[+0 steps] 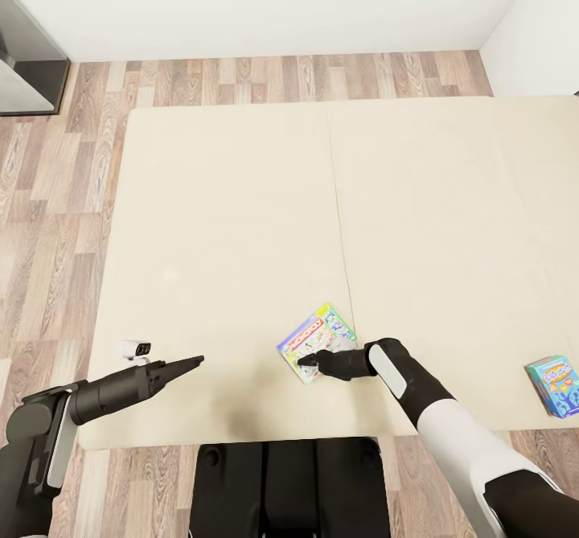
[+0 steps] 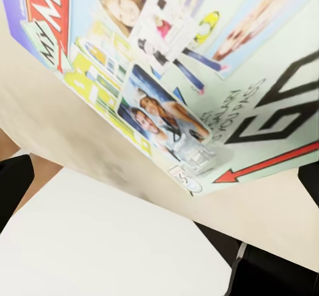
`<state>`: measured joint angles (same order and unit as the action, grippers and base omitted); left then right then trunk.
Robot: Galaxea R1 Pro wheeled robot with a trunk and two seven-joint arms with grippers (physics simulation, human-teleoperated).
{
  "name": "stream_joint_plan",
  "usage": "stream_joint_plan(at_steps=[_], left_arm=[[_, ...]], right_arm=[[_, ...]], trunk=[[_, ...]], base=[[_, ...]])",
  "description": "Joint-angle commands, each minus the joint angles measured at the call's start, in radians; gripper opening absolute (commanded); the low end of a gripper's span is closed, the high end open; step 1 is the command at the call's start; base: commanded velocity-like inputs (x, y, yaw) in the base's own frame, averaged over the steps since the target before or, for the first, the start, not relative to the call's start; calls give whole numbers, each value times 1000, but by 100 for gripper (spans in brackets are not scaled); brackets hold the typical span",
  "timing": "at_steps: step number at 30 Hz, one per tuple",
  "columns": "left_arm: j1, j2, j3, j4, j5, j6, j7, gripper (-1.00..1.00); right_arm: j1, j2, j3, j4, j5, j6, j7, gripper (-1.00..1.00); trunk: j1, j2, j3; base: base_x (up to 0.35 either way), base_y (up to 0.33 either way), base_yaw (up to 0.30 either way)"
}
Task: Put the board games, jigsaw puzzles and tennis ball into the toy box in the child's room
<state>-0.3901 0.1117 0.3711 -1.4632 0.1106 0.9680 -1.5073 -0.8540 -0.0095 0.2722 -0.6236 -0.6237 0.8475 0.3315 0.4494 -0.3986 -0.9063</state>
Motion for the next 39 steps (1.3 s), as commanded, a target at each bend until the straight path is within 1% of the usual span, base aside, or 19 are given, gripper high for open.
stream_joint_plan(at_steps=[1,21,26,28,34,37,39], left_arm=[[0,0,0,0,0,10,-4,100],[0,0,0,0,0,9,-5,100],[-1,1,1,0,0,9,-7,100],[0,1,2,0,0,9,-8,100],[-1,5,4,0,1,9,-12,100],[0,6,5,0,2,9,-13,100],[0,6,5,0,3,9,-13,100]], right_arm=[[0,-1,3,-1,6,1,6,100],[0,-3,1,-3,7,-1,6,100],[0,-4,1,-26,7,-2,6,100],[0,-9,2,-40,7,-2,6,100],[1,-46,1,-80,5,-1,6,100],[0,-56,-2,-86,4,0,6,100],[0,-58,-3,-88,4,0,6,100]], trunk=[[1,-2,-1],[1,-2,-1],[1,-2,-1],[1,-2,-1],[1,-2,-1],[1,-2,-1],[1,-2,-1]], base=[[0,0,0],[0,0,0],[0,0,0],[0,0,0],[0,0,0],[0,0,0],[0,0,0]])
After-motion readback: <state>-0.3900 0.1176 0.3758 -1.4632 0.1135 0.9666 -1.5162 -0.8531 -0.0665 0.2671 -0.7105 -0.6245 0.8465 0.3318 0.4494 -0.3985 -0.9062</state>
